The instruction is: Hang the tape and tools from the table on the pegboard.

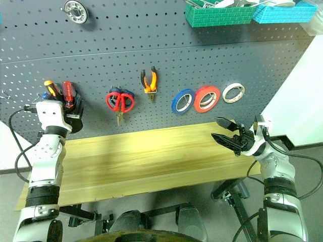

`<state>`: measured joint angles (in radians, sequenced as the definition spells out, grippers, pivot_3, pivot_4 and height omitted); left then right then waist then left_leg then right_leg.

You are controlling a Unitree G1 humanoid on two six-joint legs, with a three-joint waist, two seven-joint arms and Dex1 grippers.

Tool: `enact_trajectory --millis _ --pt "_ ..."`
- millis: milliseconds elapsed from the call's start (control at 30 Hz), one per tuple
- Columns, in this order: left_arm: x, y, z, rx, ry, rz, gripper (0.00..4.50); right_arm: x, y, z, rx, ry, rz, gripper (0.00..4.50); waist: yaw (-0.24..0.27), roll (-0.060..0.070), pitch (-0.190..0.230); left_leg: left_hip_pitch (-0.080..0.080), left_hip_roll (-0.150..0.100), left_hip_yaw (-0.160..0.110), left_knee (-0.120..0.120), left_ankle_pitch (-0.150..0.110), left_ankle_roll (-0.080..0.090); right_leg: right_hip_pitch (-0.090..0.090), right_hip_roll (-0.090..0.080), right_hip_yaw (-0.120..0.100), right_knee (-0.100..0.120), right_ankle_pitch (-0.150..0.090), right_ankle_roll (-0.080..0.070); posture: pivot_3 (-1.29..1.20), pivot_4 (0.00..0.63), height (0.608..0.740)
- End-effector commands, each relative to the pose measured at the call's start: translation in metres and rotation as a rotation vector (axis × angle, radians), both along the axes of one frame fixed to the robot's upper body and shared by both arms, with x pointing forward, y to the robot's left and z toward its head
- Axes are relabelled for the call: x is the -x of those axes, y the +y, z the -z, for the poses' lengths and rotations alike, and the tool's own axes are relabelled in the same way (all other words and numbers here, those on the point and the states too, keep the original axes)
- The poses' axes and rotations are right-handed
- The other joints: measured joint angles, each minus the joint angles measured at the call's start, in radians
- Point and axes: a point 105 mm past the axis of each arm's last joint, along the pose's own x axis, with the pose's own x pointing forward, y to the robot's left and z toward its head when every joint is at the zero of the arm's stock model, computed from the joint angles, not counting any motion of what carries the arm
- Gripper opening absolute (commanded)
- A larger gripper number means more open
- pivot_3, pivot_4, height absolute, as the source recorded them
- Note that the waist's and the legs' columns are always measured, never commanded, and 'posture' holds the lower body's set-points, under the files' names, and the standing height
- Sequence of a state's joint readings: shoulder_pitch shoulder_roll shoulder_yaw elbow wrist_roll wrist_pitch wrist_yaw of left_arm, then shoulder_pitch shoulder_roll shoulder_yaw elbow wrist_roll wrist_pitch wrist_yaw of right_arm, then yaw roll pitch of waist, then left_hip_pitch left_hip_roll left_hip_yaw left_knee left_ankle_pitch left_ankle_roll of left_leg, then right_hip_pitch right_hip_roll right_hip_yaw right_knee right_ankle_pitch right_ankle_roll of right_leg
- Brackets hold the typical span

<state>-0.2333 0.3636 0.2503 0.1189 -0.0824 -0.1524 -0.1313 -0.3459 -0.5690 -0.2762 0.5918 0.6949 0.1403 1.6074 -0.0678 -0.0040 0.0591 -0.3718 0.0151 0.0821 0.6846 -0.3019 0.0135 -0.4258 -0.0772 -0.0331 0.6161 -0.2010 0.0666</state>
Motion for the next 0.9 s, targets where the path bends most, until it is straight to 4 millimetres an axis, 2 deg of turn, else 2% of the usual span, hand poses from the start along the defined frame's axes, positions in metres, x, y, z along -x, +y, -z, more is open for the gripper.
enact_trajectory --millis 33,100,233,333,433,567,667,767,900 --pt "0.003 -0.016 -0.033 0.021 -0.106 0.078 4.48 -0.002 -0.001 -0.013 -0.009 -0.054 -0.007 4.5 -0.001 0.0 0.0 0.0 0.0 0.0 0.0 0.0 0.0 0.0 0.0 0.0 0.0 0.0 0.0 -0.08 0.0 0.74" --pt "0.003 -0.021 -0.038 0.037 -0.119 0.105 4.48 -0.002 -0.001 -0.013 -0.014 -0.054 -0.008 4.5 -0.001 0.0 0.0 0.0 0.0 0.0 0.0 0.0 0.0 0.0 0.0 0.0 0.0 0.0 0.0 -0.08 0.0 0.74" --pt "0.003 -0.05 -0.043 -0.015 -0.124 0.22 4.48 -0.003 0.001 -0.015 -0.03 -0.06 -0.019 4.5 -0.001 0.0 0.0 0.0 0.0 0.0 0.0 0.0 0.0 0.0 0.0 0.0 0.0 0.0 0.0 -0.08 0.0 0.74" --pt "0.005 -0.073 -0.039 -0.014 -0.092 0.336 4.48 -0.001 0.005 -0.017 -0.042 -0.067 -0.038 4.5 -0.001 0.0 0.0 0.0 -0.001 0.0 0.0 0.0 0.0 0.0 0.0 0.0 0.0 0.0 0.0 -0.08 0.0 0.74" --pt "0.008 -0.099 -0.023 -0.005 0.0 0.485 4.48 0.001 0.01 -0.017 -0.047 -0.069 -0.06 4.5 -0.001 0.0 0.0 0.0 -0.001 0.0 0.0 0.0 0.0 0.0 0.001 0.0 0.0 0.0 0.0 -0.08 0.0 0.74" --pt "0.017 -0.119 0.011 -0.013 0.159 0.618 4.48 0.008 0.019 -0.013 -0.047 -0.067 -0.099 4.5 -0.002 0.0 0.0 0.0 0.0 0.0 0.0 0.0 0.0 0.0 0.002 0.001 0.0 0.0 0.0 -0.08 0.0 0.74" --pt "0.024 -0.121 0.033 -0.007 0.241 0.651 4.48 0.017 0.026 -0.009 -0.053 -0.054 -0.14 4.5 -0.001 0.001 -0.002 0.0 0.001 -0.001 0.0 0.0 0.0 0.0 0.003 0.001 -0.001 -0.001 -0.001 -0.08 0.0 0.74" --pt "0.027 -0.113 0.047 0.004 0.288 0.621 4.48 0.024 0.033 -0.006 -0.051 -0.042 -0.173 4.5 0.0 0.005 -0.004 0.0 0.0 -0.001 0.0 0.0 0.0 0.0 0.003 0.002 -0.001 -0.002 -0.003 -0.09 0.0 0.74" --pt "0.028 -0.1 0.06 -0.001 0.309 0.557 4.48 0.018 0.038 0.001 -0.027 -0.041 -0.13 4.5 -0.001 0.003 -0.004 0.0 0.0 -0.001 0.001 0.0 0.0 0.0 0.003 0.002 -0.001 -0.002 -0.003 -0.09 0.0 0.74"
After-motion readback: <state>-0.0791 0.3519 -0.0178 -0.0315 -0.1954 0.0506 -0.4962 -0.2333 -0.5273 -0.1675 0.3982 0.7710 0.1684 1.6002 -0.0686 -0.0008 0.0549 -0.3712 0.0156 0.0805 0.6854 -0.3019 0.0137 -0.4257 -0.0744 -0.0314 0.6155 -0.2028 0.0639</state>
